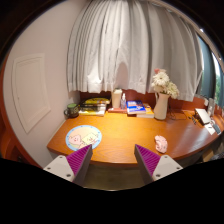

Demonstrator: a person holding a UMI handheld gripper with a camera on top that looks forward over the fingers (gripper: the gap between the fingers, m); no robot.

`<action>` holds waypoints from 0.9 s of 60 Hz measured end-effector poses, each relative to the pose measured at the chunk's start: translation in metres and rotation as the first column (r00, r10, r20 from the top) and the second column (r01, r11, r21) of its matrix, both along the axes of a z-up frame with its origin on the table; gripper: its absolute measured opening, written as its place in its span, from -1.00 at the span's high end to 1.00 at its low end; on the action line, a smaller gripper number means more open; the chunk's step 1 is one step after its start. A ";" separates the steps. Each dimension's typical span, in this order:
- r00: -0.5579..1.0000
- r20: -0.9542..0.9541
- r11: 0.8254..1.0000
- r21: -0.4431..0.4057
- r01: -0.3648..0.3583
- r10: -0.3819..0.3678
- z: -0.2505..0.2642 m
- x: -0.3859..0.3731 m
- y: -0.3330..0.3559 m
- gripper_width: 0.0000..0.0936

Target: Arrange mouse

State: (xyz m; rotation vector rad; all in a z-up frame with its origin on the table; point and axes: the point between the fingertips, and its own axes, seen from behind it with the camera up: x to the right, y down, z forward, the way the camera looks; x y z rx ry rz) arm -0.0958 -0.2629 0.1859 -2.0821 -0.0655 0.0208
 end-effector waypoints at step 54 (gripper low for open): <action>0.978 0.042 0.947 -0.245 0.210 -0.206 -0.195 0.270 0.166 -0.70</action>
